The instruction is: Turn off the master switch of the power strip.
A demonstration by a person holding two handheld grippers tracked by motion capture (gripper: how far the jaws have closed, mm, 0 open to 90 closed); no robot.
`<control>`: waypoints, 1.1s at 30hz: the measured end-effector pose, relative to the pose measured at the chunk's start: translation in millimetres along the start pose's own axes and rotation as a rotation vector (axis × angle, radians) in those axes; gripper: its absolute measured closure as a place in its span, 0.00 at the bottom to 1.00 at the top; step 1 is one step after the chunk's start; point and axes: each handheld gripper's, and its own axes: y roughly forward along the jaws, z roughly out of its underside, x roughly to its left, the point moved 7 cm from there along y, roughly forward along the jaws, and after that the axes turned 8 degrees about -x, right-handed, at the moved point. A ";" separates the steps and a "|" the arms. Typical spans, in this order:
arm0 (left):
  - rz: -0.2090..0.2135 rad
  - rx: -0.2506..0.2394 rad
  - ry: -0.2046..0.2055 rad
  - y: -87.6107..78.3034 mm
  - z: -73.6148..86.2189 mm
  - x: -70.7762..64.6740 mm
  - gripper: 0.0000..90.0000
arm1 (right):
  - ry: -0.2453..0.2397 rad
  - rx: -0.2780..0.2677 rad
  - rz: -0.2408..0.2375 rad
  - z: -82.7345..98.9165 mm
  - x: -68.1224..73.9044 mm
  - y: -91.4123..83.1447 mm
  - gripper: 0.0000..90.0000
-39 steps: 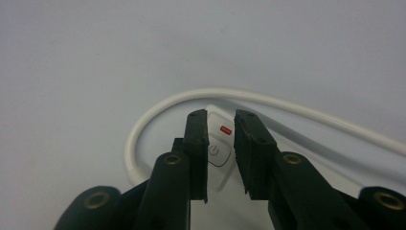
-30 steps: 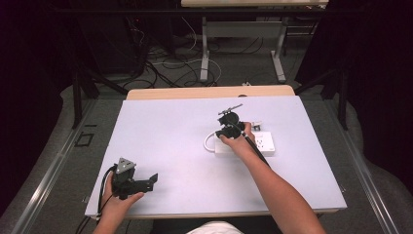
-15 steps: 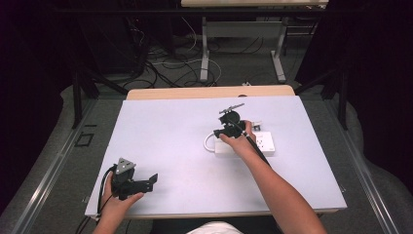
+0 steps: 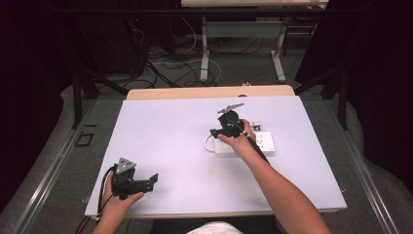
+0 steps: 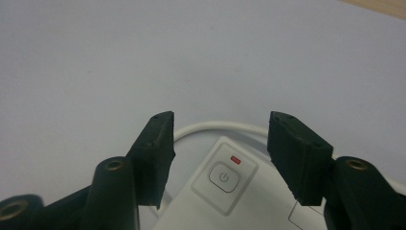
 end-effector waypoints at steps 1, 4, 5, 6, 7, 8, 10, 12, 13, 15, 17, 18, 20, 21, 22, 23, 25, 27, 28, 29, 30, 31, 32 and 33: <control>0.000 0.000 0.001 0.0 0.0 0.0 0.03 | 0.006 0.003 -0.002 0.0 0.5 -1.1 0.45; 0.003 0.008 0.002 -0.7 0.1 -0.2 0.03 | 0.005 -0.008 -0.002 -1.0 0.0 -1.3 0.39; 0.003 0.010 0.001 -0.8 0.3 -0.4 0.03 | 0.006 -0.004 0.001 -0.7 0.1 -2.6 0.39; 0.004 0.008 0.002 -0.8 0.1 -0.3 0.03 | 0.006 -0.005 -0.001 -0.8 1.1 -3.0 0.38; 0.003 0.007 0.003 -0.6 0.0 -0.2 0.03 | 0.005 -0.003 -0.003 -0.8 2.1 -3.6 0.37; 0.004 0.009 0.001 -0.7 0.2 -0.3 0.03 | 0.005 -0.002 -0.008 -0.6 3.3 -3.5 0.36; 0.005 0.010 0.002 -0.8 0.2 -0.5 0.03 | -0.005 0.003 -0.008 0.1 4.7 -4.2 0.35; 0.005 0.010 0.003 -0.8 0.2 -0.7 0.03 | -0.022 -0.013 -0.013 -0.9 5.5 -4.0 0.35; 0.005 0.010 0.003 -0.7 0.2 -0.7 0.03 | -0.026 -0.001 -0.013 -0.5 6.1 -5.4 0.34; 0.006 0.014 0.003 -0.8 0.3 -0.7 0.03 | -0.034 -0.005 -0.018 -1.1 7.1 -6.3 0.32; 0.006 0.014 0.003 -0.8 0.4 -0.7 0.03 | -0.032 -0.006 -0.027 -1.4 7.8 -7.2 0.29; 0.007 0.014 0.001 -0.8 0.4 -0.8 0.03 | -0.029 0.007 -0.029 -0.3 7.4 -7.9 0.28; 0.006 0.008 0.004 -0.5 0.1 -0.5 0.03 | -0.030 0.006 -0.029 -0.1 7.7 -8.3 0.28; 0.006 0.008 0.004 -0.6 0.1 -0.4 0.03 | -0.039 0.010 -0.032 0.3 7.3 -8.9 0.28; 0.005 0.007 0.002 -0.6 0.0 -0.4 0.03 | -0.045 0.011 -0.028 0.4 6.9 -9.5 0.27; 0.005 0.007 0.002 -0.6 0.0 -0.3 0.03 | -0.044 0.014 -0.031 0.6 7.3 -10.4 0.25; 0.006 0.009 0.003 -0.6 0.2 -0.3 0.03 | -0.058 0.026 -0.028 0.6 6.6 -12.9 0.22; 0.008 0.014 -0.002 -0.6 0.5 -0.8 0.03 | -0.054 0.006 -0.026 -0.6 7.9 -13.7 0.20; 0.007 0.015 0.002 -0.7 0.4 -0.5 0.03 | -0.060 -0.001 -0.022 -1.0 7.8 -14.4 0.19; 0.007 0.014 0.003 -0.6 0.3 -0.4 0.03 | -0.063 -0.004 -0.021 -1.3 8.0 -15.2 0.18; 0.008 0.014 0.000 -0.6 0.4 -0.8 0.03 | -0.065 -0.008 -0.021 -1.8 8.2 -15.9 0.17; 0.008 0.014 0.001 -0.6 0.3 -0.7 0.03 | -0.068 -0.012 -0.022 -2.2 8.5 -16.9 0.17; 0.008 0.015 0.001 -0.6 0.3 -0.7 0.03 | -0.069 -0.018 -0.019 -2.7 9.0 -17.3 0.17; 0.008 0.015 0.000 -0.6 0.3 -0.8 0.03 | -0.079 -0.017 -0.017 -2.6 8.6 -18.1 0.16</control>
